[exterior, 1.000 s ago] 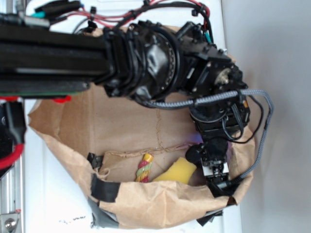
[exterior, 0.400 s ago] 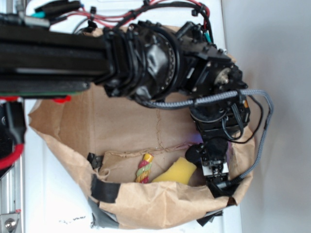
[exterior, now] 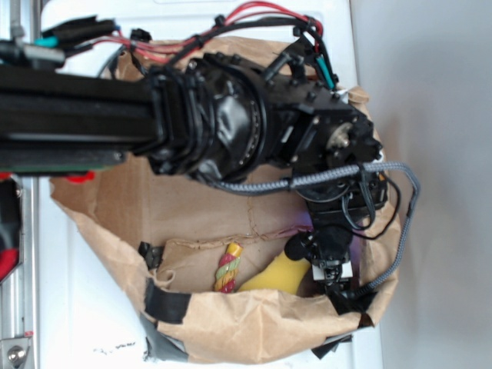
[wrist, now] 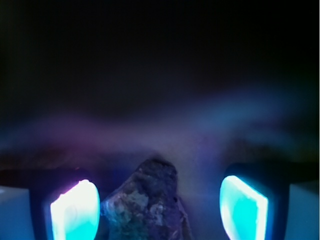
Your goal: Grab the rock.
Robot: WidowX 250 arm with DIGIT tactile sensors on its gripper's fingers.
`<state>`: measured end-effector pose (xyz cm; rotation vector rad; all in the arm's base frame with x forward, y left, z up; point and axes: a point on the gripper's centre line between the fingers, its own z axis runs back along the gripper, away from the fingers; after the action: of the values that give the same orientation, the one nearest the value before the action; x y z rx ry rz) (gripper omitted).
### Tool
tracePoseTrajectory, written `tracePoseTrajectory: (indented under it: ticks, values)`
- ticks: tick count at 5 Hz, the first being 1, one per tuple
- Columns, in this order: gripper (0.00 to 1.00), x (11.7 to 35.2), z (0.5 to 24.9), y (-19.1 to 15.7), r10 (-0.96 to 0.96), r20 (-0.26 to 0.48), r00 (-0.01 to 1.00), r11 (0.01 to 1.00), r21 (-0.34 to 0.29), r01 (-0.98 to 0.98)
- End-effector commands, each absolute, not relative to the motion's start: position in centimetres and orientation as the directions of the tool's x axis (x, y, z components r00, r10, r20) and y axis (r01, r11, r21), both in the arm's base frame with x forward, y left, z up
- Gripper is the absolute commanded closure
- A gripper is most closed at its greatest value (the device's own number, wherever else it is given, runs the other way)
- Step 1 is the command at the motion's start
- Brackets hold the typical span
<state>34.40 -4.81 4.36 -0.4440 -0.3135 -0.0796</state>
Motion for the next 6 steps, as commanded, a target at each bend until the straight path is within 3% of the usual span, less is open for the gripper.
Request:
tracePoseTrajectory:
  ticks: [1, 3, 6]
  values:
    - [0.0, 33.3, 4.6, -8.4, -0.138, 0.293, 0.946, 0.845, -0.463, 0.267]
    - [0.0, 31.9, 2.7, -9.8, -0.2, 0.284, 0.938, 0.839, -0.446, 0.314]
    - [0.0, 32.0, 0.6, -10.8, -0.208, 0.291, 0.934, 0.852, -0.414, 0.32]
